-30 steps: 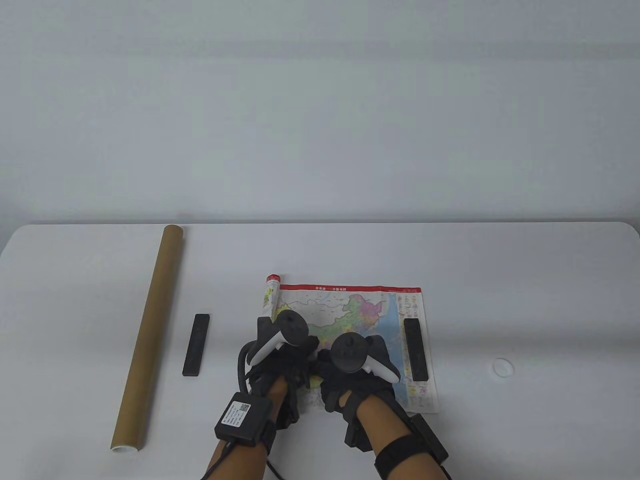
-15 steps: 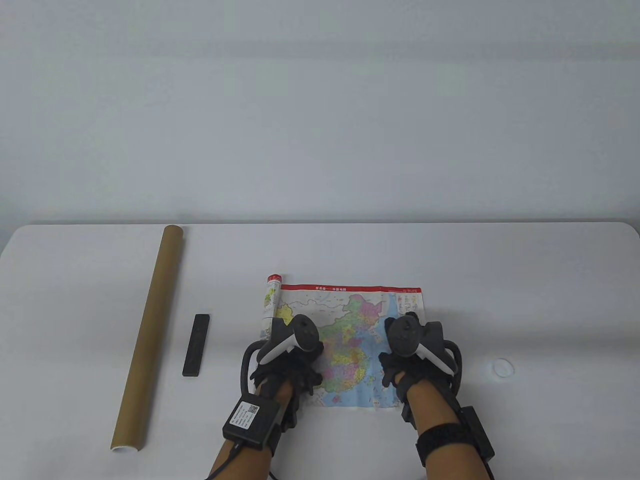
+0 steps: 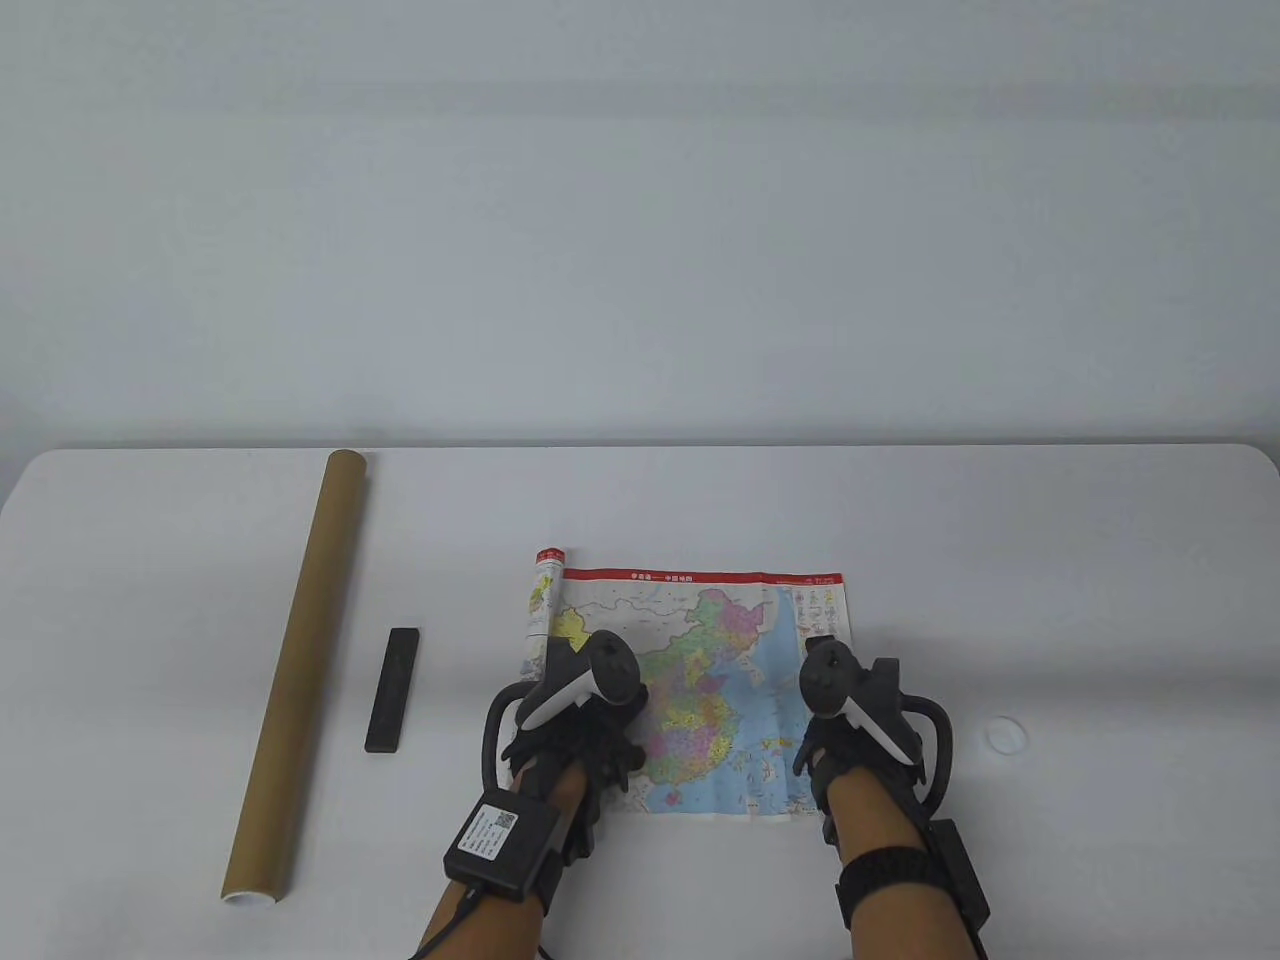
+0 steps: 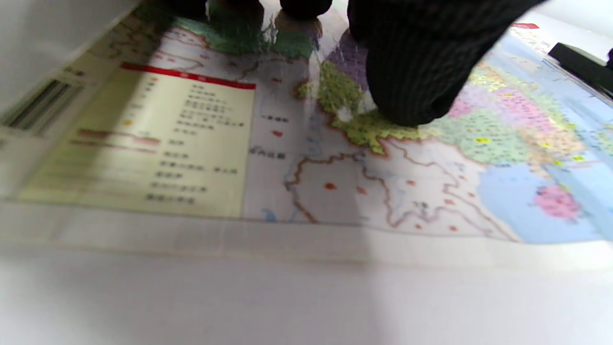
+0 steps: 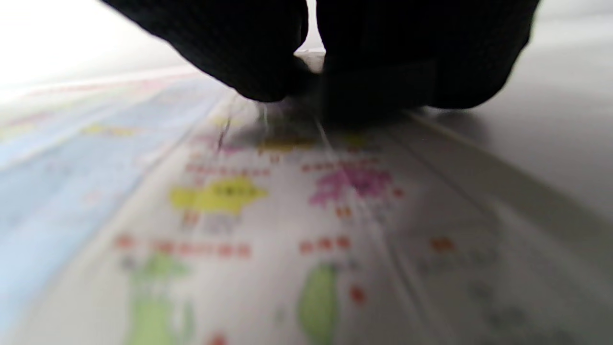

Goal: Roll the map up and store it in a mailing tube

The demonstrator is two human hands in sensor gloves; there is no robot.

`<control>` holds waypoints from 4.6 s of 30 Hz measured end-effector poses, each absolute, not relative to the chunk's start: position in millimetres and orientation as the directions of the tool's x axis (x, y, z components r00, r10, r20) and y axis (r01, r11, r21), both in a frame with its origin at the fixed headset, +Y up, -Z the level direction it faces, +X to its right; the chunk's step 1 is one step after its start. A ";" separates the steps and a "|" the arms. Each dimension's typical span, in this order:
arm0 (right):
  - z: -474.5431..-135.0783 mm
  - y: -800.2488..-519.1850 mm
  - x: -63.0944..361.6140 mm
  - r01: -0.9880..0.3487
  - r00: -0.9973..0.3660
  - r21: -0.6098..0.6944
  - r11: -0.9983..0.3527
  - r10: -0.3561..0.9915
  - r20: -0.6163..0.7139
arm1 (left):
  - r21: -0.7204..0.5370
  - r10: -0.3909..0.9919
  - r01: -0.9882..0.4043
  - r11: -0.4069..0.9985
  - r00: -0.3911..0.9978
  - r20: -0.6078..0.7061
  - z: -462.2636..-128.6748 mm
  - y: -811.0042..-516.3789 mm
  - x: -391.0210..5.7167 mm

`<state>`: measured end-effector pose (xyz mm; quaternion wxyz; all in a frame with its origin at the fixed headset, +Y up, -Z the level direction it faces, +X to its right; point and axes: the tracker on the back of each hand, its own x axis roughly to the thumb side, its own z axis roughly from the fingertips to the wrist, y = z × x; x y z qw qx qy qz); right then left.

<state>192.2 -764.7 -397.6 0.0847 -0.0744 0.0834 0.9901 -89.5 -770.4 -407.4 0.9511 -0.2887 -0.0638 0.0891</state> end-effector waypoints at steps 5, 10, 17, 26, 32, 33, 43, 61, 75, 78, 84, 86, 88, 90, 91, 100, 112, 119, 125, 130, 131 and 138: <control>-396.9 -748.5 225.1 -0.156 -0.965 0.122 -0.980 0.125 -0.230 | -0.568 0.190 -0.114 0.815 0.979 0.076 -407.1 -770.3 -88.4; -395.2 -751.9 257.4 -0.152 -0.945 0.181 -0.972 0.089 -0.315 | -0.574 0.190 -0.111 0.811 0.979 0.078 -407.0 -770.2 -87.8; -394.5 -762.6 266.8 -0.175 -0.939 0.231 -0.957 0.091 -0.332 | -0.575 0.190 -0.110 0.810 0.979 0.080 -406.3 -770.3 -87.5; -395.2 -762.7 265.6 -0.226 -0.937 0.292 -0.929 0.126 -0.326 | -0.590 0.171 -0.088 0.803 0.982 0.085 -409.2 -768.0 -86.3; -391.3 -735.1 264.4 -0.300 -0.927 0.177 -0.937 0.243 -0.285 | -0.560 0.040 0.031 0.828 0.993 0.114 -409.6 -759.6 -76.6; -389.9 -727.3 264.1 -0.317 -0.925 0.150 -0.937 0.269 -0.269 | -0.533 -0.026 0.098 0.840 0.990 0.140 -409.1 -757.7 -71.9; -361.5 -644.6 238.0 -0.504 -0.860 -0.194 -0.842 0.510 0.017 | -0.601 -0.117 0.164 0.782 0.986 0.117 -408.4 -758.2 -63.2; -315.4 -662.5 98.8 -0.474 -0.714 0.116 -0.873 0.459 0.528 | -0.617 -0.028 0.031 0.787 1.000 0.014 -408.0 -762.2 -78.3; -336.4 -751.4 82.6 -0.242 -0.791 0.417 -0.876 0.427 0.438 | -0.530 -0.031 0.030 0.847 0.999 0.007 -406.4 -759.3 -85.6; -337.3 -750.3 83.1 -0.229 -0.798 0.400 -0.887 0.406 0.444 | -0.526 0.034 -0.025 0.850 0.999 0.008 -403.5 -756.4 -91.2; -339.9 -748.1 89.3 -0.282 -0.797 0.371 -0.885 0.431 0.423 | -0.449 0.205 -0.155 0.880 0.977 0.064 -383.8 -733.0 -105.1; -341.7 -743.8 94.0 -0.312 -0.794 0.355 -0.881 0.447 0.412 | -0.433 0.246 -0.174 0.885 0.962 0.116 -372.9 -720.3 -106.6; -342.4 -738.1 99.5 -0.355 -0.785 0.323 -0.877 0.467 0.407 | -0.431 0.255 -0.160 0.888 0.952 0.170 -362.3 -710.9 -106.5; -342.8 -732.7 104.7 -0.382 -0.780 0.299 -0.874 0.478 0.403 | -0.408 0.233 -0.129 0.904 0.949 0.215 -354.0 -705.8 -105.3; -342.2 -729.0 107.5 -0.402 -0.778 0.271 -0.875 0.482 0.403 | -0.387 0.222 -0.115 0.915 0.944 0.245 -350.3 -704.6 -104.5; -331.4 -706.7 113.8 -0.386 -0.783 0.114 -0.915 0.390 0.485 | -0.103 0.119 -0.089 0.991 0.932 0.341 -333.8 -701.9 -92.7; -320.0 -702.2 94.8 -0.005 -0.888 -0.172 -0.985 -0.075 0.453 | -0.025 0.045 -0.039 0.999 0.943 0.330 -327.2 -702.1 -79.7; -322.7 -704.9 94.0 -0.017 -0.881 -0.073 -0.997 -0.020 0.473 | -0.048 0.004 0.013 0.999 0.941 0.339 -327.1 -703.6 -75.3; -329.3 -707.5 101.8 -0.107 -0.881 0.025 -0.994 0.107 0.460 | 0.074 -0.097 0.076 0.994 0.939 0.329 -317.1 -697.2 -66.3; -331.4 -707.1 106.7 -0.192 -0.863 0.089 -0.977 0.212 0.459 | 0.135 -0.103 0.060 0.989 0.935 0.339 -316.2 -700.1 -64.9; -329.4 -705.2 104.9 -0.163 -0.865 0.060 -0.985 0.173 0.471 | 0.104 -0.083 0.052 0.993 0.941 0.327 -318.7 -701.3 -66.3; -313.3 -693.7 90.3 -0.090 -0.844 -0.120 -0.989 0.012 0.536 | -0.070 0.126 -0.111 0.991 0.954 0.271 -330.1 -704.3 -77.6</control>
